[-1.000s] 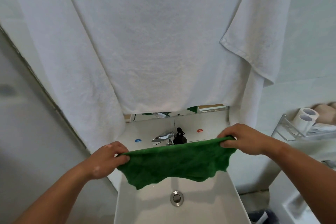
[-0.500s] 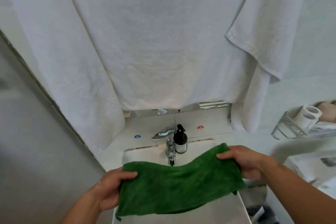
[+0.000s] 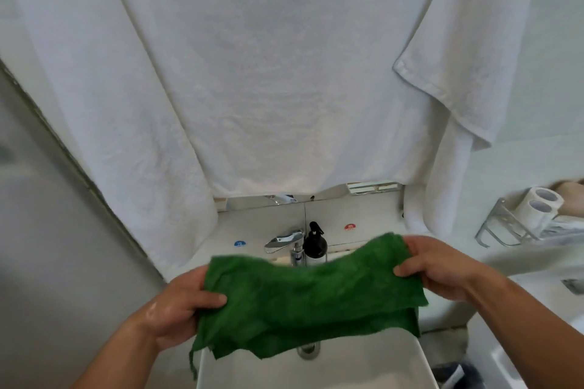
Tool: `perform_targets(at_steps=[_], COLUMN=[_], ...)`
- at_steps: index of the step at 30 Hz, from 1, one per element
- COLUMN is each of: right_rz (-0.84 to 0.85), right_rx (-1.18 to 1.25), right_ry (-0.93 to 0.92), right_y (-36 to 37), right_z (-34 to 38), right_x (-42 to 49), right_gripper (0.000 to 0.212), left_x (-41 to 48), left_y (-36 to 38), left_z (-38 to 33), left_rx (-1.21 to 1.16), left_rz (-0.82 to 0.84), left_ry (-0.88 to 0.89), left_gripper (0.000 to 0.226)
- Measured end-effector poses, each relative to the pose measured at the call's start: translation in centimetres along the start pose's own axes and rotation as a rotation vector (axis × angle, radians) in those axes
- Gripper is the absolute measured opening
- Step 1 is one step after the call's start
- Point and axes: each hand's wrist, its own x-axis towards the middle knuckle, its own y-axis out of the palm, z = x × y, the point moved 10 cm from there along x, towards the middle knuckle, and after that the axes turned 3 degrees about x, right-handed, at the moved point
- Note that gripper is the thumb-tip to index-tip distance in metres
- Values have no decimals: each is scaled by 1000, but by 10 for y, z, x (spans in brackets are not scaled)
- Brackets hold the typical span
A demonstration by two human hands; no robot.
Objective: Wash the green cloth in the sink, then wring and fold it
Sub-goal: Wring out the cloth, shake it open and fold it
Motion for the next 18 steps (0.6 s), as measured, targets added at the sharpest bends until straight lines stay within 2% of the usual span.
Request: perform_targets(at_steps=[3, 4, 6, 7, 9, 11, 14, 18], right_rz=[-169, -222, -258, -287, -358, -381, -298, -187], right_rx=[-186, -237, -267, -266, -258, -267, -274, -90], right_ry=[-440, -516, -567, -575, -591, -576, -432, -219], right_y=[-14, -17, -18, -18, -20, -24, -21, -20], right_z=[59, 68, 67, 64, 62, 65, 60, 35], right_x=[-22, -27, -23, -20, -17, -16, -4, 9], right_gripper=[39, 40, 47, 47, 39, 30, 22, 23], left_x=[-13, -16, -10, -5, 4, 8, 11, 13], left_y=[-3, -2, -6, -8, -15, -18, -21, -25], left_z=[-47, -56, -60, -58, -53, -48, -42, -31], left_rx=[260, 346, 326, 289, 195, 130, 121, 32], left_rz=[-182, -247, -306, -334, -398, -430, -425, -364], left_ry=[315, 384, 440, 443, 401, 304, 176, 72], left_gripper=[52, 45, 31, 21, 32, 28, 22, 32])
